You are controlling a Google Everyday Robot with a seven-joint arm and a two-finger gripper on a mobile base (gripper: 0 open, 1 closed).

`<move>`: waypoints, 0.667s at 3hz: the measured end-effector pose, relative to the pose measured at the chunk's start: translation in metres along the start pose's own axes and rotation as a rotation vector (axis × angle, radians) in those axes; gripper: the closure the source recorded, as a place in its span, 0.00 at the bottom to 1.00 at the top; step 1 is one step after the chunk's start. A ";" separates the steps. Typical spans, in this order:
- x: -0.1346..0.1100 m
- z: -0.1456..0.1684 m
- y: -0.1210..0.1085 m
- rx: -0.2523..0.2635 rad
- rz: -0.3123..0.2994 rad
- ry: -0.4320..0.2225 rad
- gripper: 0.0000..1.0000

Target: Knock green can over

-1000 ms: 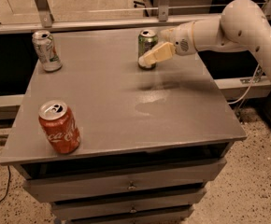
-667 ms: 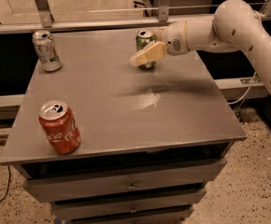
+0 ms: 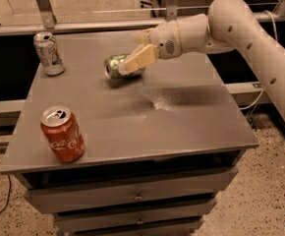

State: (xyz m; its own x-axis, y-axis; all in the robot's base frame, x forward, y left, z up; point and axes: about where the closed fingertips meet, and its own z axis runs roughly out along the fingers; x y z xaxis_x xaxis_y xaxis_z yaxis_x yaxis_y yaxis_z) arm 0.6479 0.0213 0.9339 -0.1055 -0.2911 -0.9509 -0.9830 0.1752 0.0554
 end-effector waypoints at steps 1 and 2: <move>-0.011 0.004 0.022 -0.052 -0.018 0.001 0.00; -0.014 -0.010 0.026 -0.031 -0.031 0.009 0.00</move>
Offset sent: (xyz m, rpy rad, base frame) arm -0.0290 -0.0243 0.0286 -0.0273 -0.0442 0.0010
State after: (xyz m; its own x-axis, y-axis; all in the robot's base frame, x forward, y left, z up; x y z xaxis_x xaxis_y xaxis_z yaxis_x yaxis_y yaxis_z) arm 0.6228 0.0208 0.9513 -0.0764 -0.3046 -0.9494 -0.9899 0.1370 0.0357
